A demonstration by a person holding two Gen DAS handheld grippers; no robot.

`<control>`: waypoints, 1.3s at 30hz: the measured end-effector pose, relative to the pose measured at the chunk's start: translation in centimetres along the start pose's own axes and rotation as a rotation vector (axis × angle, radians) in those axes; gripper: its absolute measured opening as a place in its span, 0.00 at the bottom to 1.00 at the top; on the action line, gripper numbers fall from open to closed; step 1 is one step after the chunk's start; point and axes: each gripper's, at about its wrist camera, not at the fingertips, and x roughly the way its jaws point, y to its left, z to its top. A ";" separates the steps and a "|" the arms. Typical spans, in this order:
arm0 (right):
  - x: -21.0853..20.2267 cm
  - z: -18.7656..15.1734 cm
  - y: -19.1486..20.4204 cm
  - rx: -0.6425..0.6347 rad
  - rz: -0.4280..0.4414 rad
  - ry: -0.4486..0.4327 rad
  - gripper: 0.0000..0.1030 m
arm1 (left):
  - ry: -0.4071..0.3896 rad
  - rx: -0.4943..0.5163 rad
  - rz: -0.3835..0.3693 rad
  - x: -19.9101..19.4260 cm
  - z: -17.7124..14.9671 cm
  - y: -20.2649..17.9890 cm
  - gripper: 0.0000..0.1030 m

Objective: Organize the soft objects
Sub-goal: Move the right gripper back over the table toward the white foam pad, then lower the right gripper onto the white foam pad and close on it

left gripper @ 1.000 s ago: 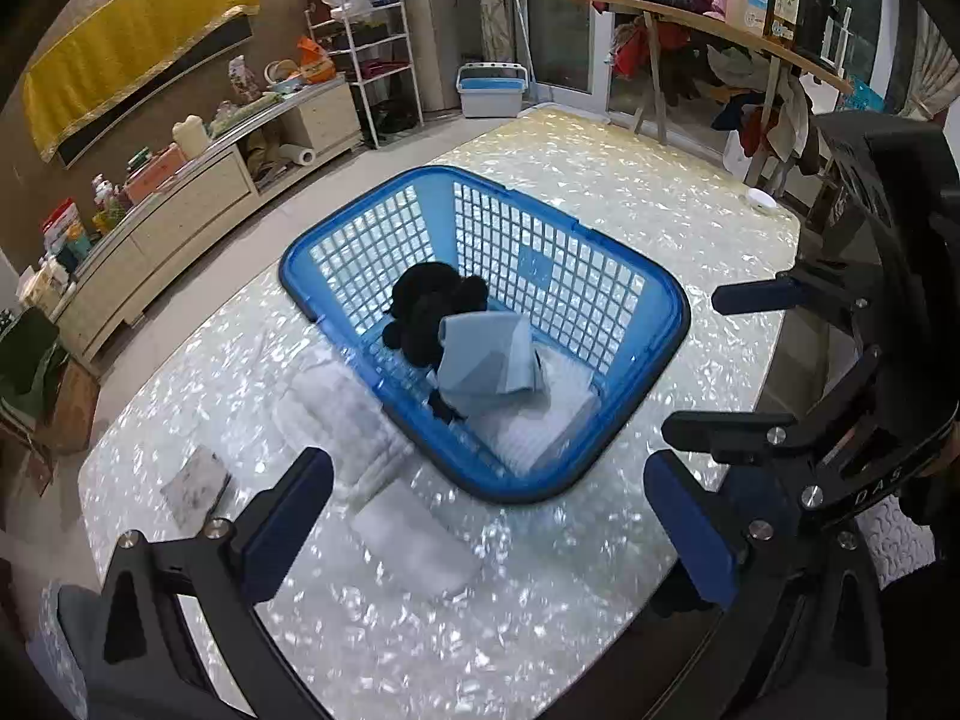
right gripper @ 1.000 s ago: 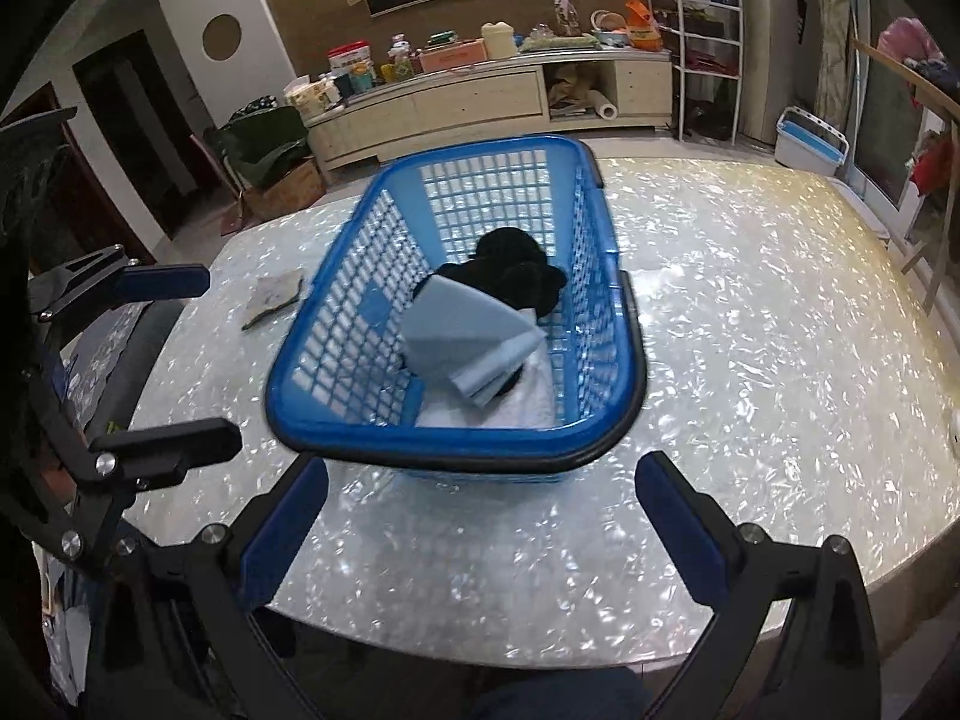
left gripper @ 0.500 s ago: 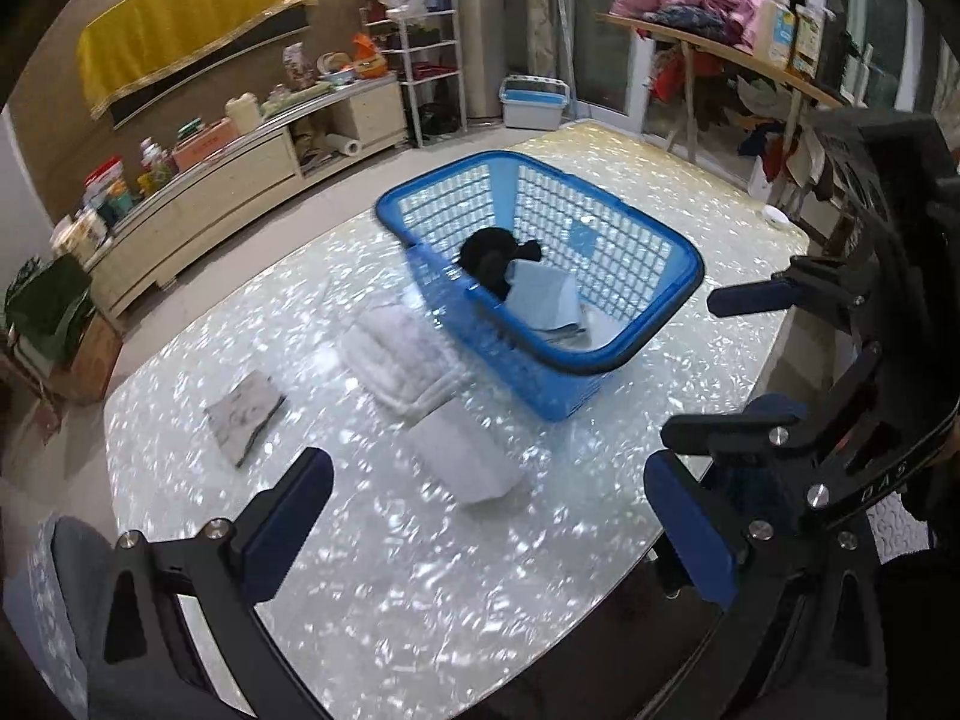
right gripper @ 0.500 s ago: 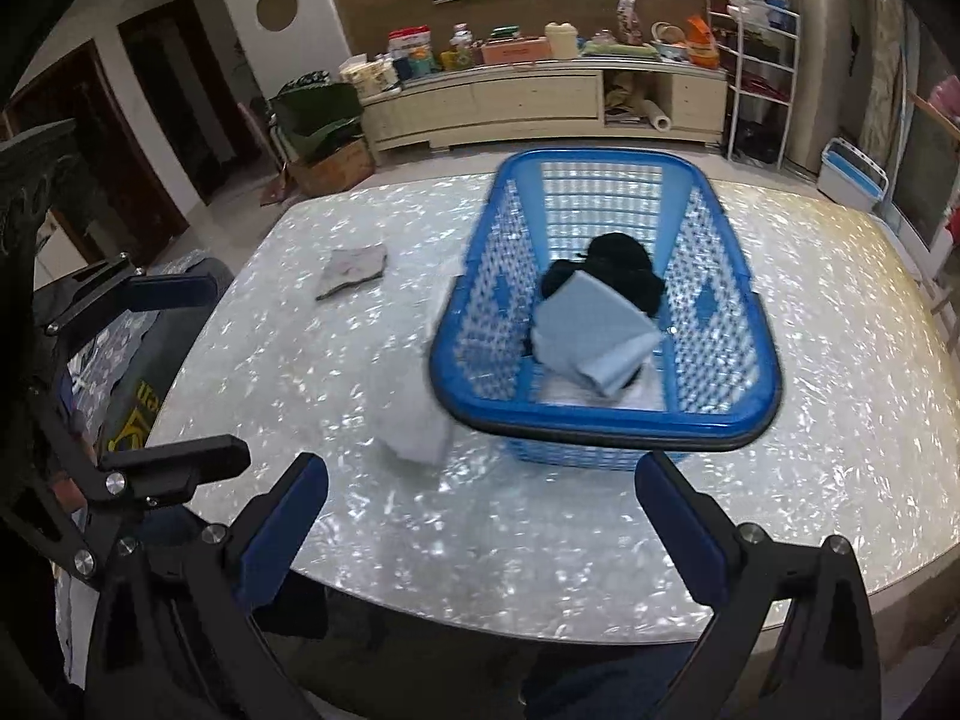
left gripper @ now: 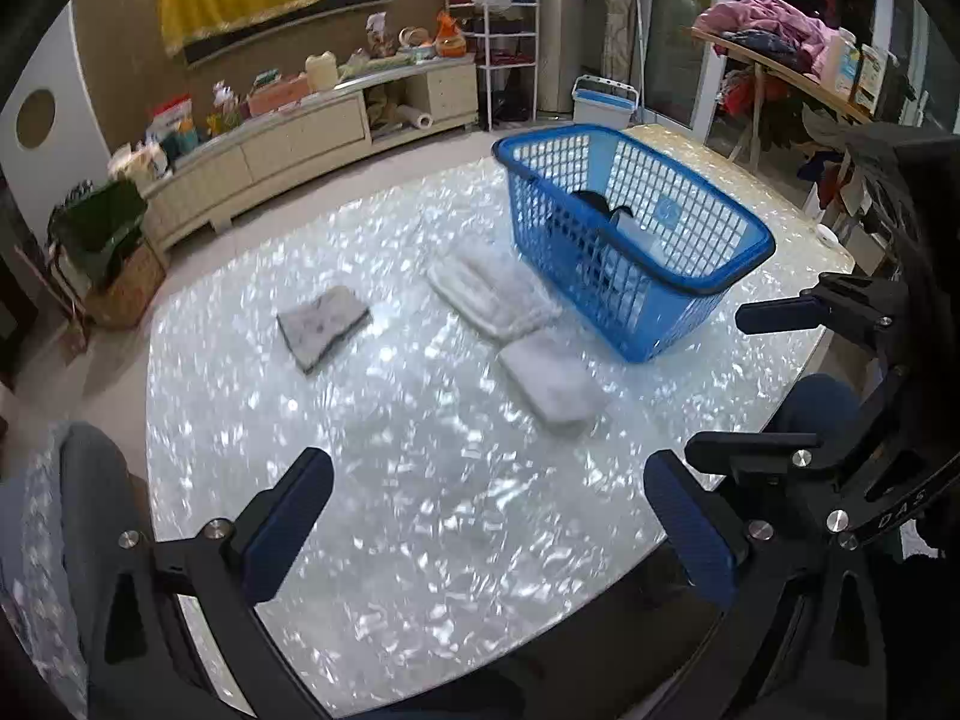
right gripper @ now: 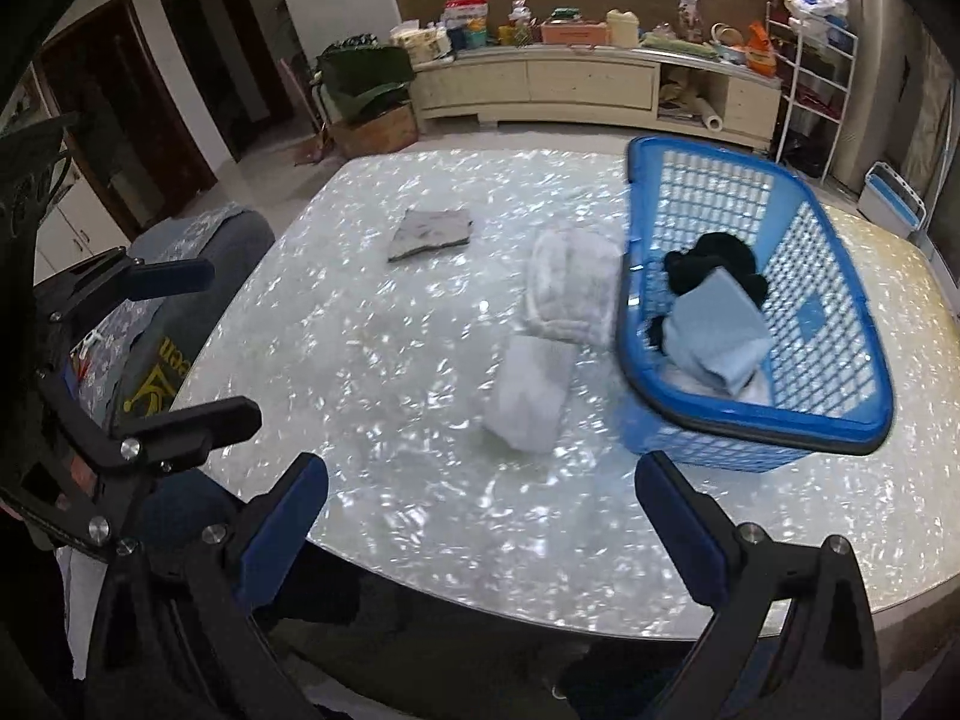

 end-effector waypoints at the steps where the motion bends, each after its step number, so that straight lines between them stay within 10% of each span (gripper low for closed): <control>1: 0.3 -0.2 0.5 -0.003 0.002 0.009 1.00 | 0.006 -0.013 -0.005 0.1 -0.5 0.3 1.00; 18: 8.7 -0.2 2.8 -0.009 -0.001 0.199 1.00 | 0.129 -0.150 -0.031 4.2 -5.5 6.0 1.00; 39: 15.4 2.3 -1.6 0.105 -0.112 0.264 0.88 | 0.187 -0.155 -0.055 11.5 -4.0 8.2 1.00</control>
